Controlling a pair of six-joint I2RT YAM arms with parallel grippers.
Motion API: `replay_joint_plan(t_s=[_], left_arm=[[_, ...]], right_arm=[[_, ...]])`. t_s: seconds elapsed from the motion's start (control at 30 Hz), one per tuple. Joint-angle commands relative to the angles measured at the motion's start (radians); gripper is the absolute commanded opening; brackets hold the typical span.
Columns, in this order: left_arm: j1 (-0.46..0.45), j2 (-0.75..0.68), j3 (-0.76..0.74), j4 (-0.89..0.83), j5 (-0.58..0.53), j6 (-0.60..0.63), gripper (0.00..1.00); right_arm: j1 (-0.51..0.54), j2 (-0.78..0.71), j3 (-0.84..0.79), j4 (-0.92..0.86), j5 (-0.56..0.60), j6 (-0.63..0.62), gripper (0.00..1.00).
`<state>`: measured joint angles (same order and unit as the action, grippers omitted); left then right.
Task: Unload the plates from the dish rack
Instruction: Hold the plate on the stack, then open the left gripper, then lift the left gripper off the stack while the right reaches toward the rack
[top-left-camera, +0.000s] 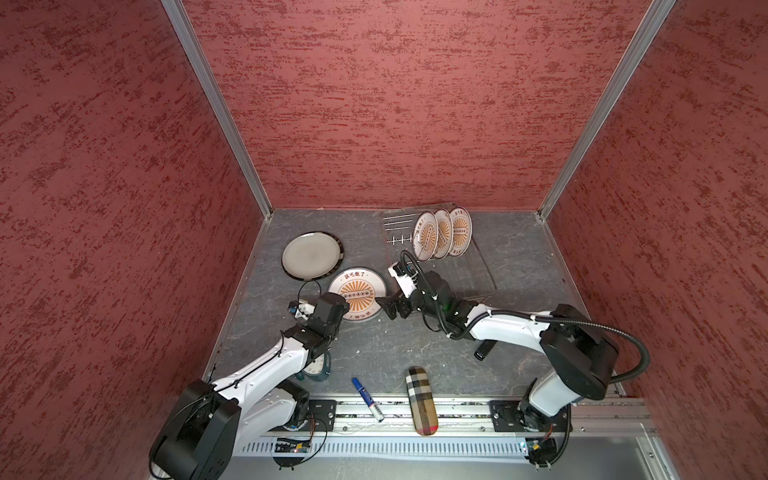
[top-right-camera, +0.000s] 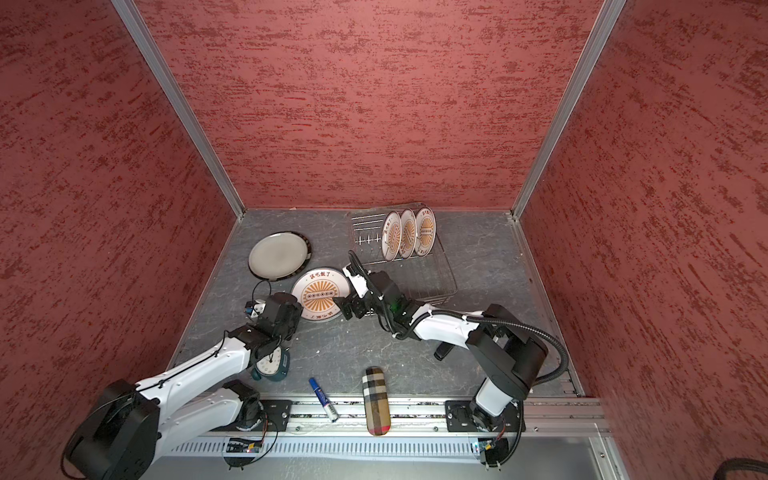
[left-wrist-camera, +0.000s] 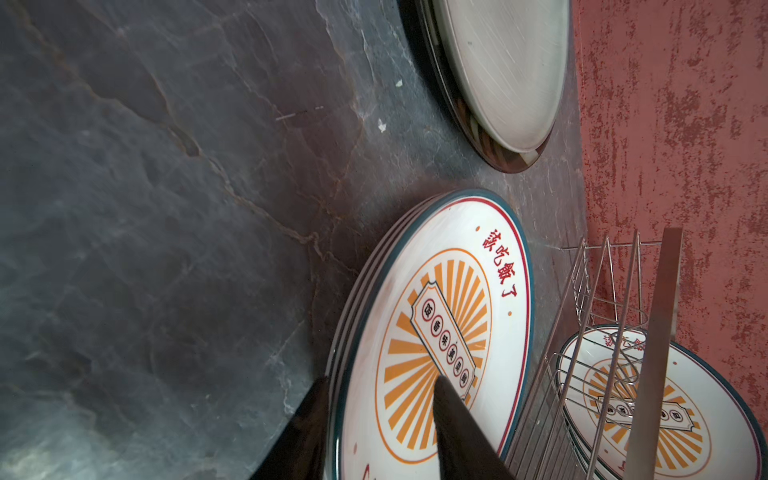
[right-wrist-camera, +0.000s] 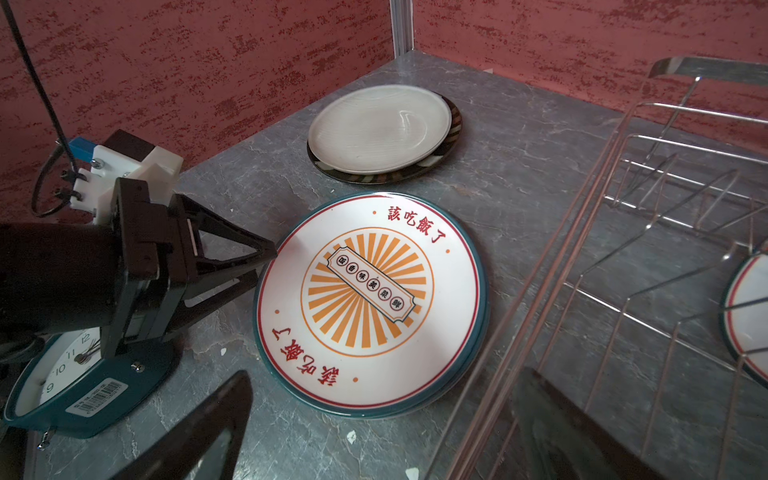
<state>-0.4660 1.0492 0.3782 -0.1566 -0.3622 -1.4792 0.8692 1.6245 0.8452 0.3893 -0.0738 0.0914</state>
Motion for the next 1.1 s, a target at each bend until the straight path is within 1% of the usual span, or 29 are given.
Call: replay_joint_plan(t_s=[0.0,0.1,0.2,0.27,0.37,0.4,0.47,0.53,0.57,0.63,0.7,0.73,0.8,0.87,0.93,1.0,1.07], left_arm=[[-0.002,0.009,0.010,0.000,-0.021,-0.012,0.43],[0.000,0.002,0.006,0.000,-0.022,-0.015,0.43],[-0.002,-0.018,0.004,-0.034,-0.047,-0.033,0.43],[-0.001,-0.040,-0.004,-0.047,-0.067,-0.037,0.46],[0.000,-0.085,-0.026,-0.046,-0.082,-0.033,0.53],[0.000,-0.100,-0.033,-0.044,-0.088,-0.027,0.58],[-0.003,-0.128,-0.045,-0.026,-0.096,0.004,0.67],[-0.003,-0.164,-0.058,-0.006,-0.090,0.053,0.73],[-0.005,-0.188,-0.071,0.027,-0.082,0.099,0.75],[-0.019,-0.240,-0.126,0.176,-0.064,0.212,0.81],[-0.038,-0.288,-0.220,0.426,-0.023,0.349,0.95],[-0.044,-0.301,-0.255,0.533,0.003,0.404,0.99],[-0.051,-0.320,-0.298,0.688,0.067,0.490,0.99],[-0.056,-0.333,-0.295,0.715,0.127,0.544,0.99],[-0.070,-0.333,-0.286,0.742,0.182,0.608,0.99],[-0.098,-0.311,-0.283,0.816,0.226,0.675,0.99],[-0.122,-0.277,-0.274,0.864,0.254,0.718,0.99]], right_arm=[[0.008,0.009,0.035,0.000,0.027,-0.025,0.99],[0.009,0.005,0.031,0.000,0.029,-0.026,0.99],[0.008,-0.002,0.023,0.011,0.038,-0.024,0.99],[0.008,-0.012,0.012,0.023,0.048,-0.021,0.99],[0.008,-0.042,-0.021,0.068,0.072,-0.010,0.99],[0.008,-0.057,-0.036,0.088,0.077,-0.003,0.99],[0.008,-0.090,-0.070,0.133,0.086,0.010,0.99],[0.008,-0.133,-0.112,0.184,0.103,0.030,0.99],[0.007,-0.154,-0.132,0.207,0.117,0.038,0.99],[0.003,-0.203,-0.170,0.255,0.163,0.062,0.99],[-0.009,-0.246,-0.205,0.286,0.205,0.097,0.99],[-0.014,-0.263,-0.218,0.298,0.213,0.110,0.99],[-0.033,-0.287,-0.236,0.310,0.210,0.132,0.99],[-0.049,-0.302,-0.231,0.290,0.224,0.138,0.99],[-0.068,-0.315,-0.216,0.250,0.274,0.154,0.99],[-0.097,-0.329,-0.189,0.195,0.321,0.170,0.99],[-0.137,-0.345,-0.169,0.153,0.327,0.186,0.99]])
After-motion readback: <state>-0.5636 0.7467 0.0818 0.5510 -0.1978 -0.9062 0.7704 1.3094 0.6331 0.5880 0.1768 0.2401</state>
